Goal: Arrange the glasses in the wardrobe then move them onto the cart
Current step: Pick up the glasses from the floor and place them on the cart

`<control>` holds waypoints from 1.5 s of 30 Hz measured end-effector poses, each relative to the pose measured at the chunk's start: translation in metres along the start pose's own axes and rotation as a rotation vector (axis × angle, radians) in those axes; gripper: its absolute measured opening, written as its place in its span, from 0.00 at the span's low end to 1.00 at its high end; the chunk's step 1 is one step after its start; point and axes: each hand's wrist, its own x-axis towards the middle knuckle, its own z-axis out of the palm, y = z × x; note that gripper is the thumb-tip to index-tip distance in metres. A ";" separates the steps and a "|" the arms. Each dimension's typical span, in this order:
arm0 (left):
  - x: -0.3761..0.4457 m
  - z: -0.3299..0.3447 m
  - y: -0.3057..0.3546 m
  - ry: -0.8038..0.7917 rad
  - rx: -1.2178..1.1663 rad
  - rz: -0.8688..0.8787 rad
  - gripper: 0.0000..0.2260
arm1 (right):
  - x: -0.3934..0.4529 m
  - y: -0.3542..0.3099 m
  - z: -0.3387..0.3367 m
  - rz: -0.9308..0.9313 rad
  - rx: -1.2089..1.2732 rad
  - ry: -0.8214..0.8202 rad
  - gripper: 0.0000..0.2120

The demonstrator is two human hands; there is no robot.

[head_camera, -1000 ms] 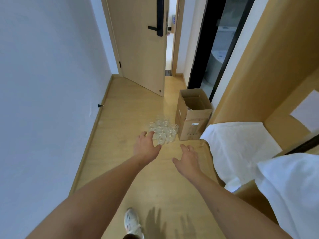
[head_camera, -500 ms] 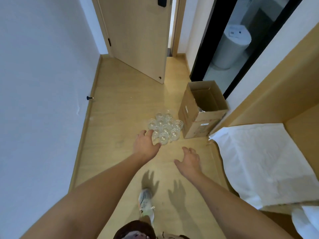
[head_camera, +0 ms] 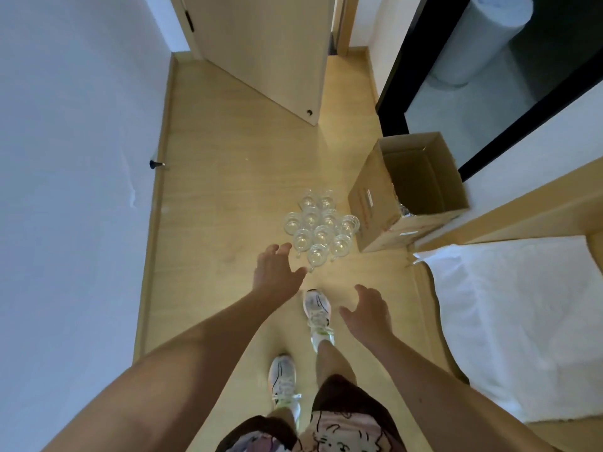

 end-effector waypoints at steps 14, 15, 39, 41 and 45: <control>0.171 0.048 0.012 -0.122 -0.015 -0.249 0.30 | 0.226 -0.028 -0.016 -0.040 -0.045 -0.181 0.32; 0.182 0.054 0.010 -0.122 -0.019 -0.264 0.30 | 0.239 -0.028 -0.011 -0.038 -0.046 -0.192 0.32; 0.332 0.274 -0.153 -0.175 0.012 -0.311 0.30 | 0.427 0.046 0.233 0.025 0.060 -0.270 0.24; 0.345 0.299 -0.170 -0.178 -0.001 -0.284 0.30 | 0.441 0.054 0.261 0.029 0.077 -0.264 0.25; 0.376 0.345 -0.201 -0.191 -0.025 -0.250 0.30 | 0.473 0.067 0.309 0.024 0.077 -0.225 0.25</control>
